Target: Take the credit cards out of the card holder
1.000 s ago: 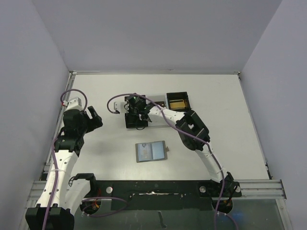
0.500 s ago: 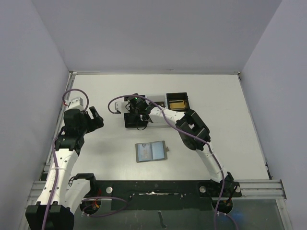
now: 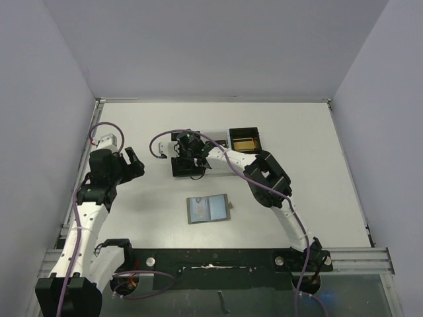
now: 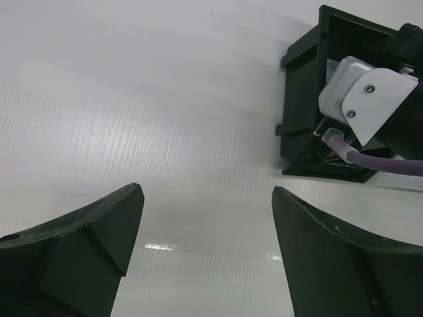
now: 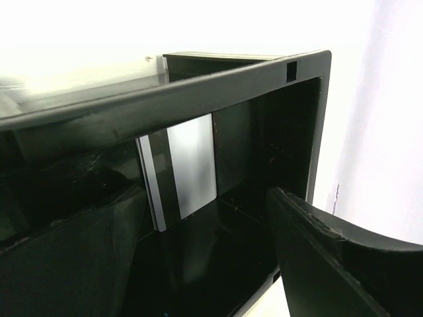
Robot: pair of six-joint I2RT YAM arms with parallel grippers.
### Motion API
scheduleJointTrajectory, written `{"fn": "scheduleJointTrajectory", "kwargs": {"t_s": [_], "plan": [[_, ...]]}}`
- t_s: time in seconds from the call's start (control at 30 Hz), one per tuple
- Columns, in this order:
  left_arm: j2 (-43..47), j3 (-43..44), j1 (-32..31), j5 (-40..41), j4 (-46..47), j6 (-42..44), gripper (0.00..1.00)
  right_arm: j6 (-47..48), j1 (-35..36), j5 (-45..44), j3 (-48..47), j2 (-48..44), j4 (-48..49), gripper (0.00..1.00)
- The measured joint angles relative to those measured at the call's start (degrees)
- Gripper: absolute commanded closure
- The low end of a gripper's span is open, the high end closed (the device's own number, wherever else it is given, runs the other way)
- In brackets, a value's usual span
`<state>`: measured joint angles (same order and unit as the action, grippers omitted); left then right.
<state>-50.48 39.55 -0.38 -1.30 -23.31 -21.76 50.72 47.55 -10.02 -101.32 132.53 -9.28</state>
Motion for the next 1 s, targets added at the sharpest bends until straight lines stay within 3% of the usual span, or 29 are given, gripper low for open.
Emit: {"fn": "scheduleJointTrajectory", "kwargs": {"t_s": [0.37,0.53,0.7,0.83,1.0], "plan": [[-0.37,0.0,0.02,-2.91,0.55,0.52,0.22,-3.41,-0.76,1.33,0.0,-0.42,-0.63,0.19],[-0.35,0.0,0.02,-4.0,0.87,1.07,0.22,-6.91,-1.11,2.97,3.26,-5.09,1.25,0.17],[-0.24,-0.55,0.02,-5.46,1.51,1.53,0.22,-10.75,-1.38,2.97,9.44,-14.67,7.04,0.16],[-0.11,-0.98,0.02,-6.36,1.88,1.66,0.22,-15.47,-1.38,1.49,18.64,-25.88,15.41,0.02],[-0.15,-1.07,0.0,-7.1,2.6,1.92,0.22,-26.03,-1.4,-1.81,33.55,-41.57,26.03,0.02]]}}
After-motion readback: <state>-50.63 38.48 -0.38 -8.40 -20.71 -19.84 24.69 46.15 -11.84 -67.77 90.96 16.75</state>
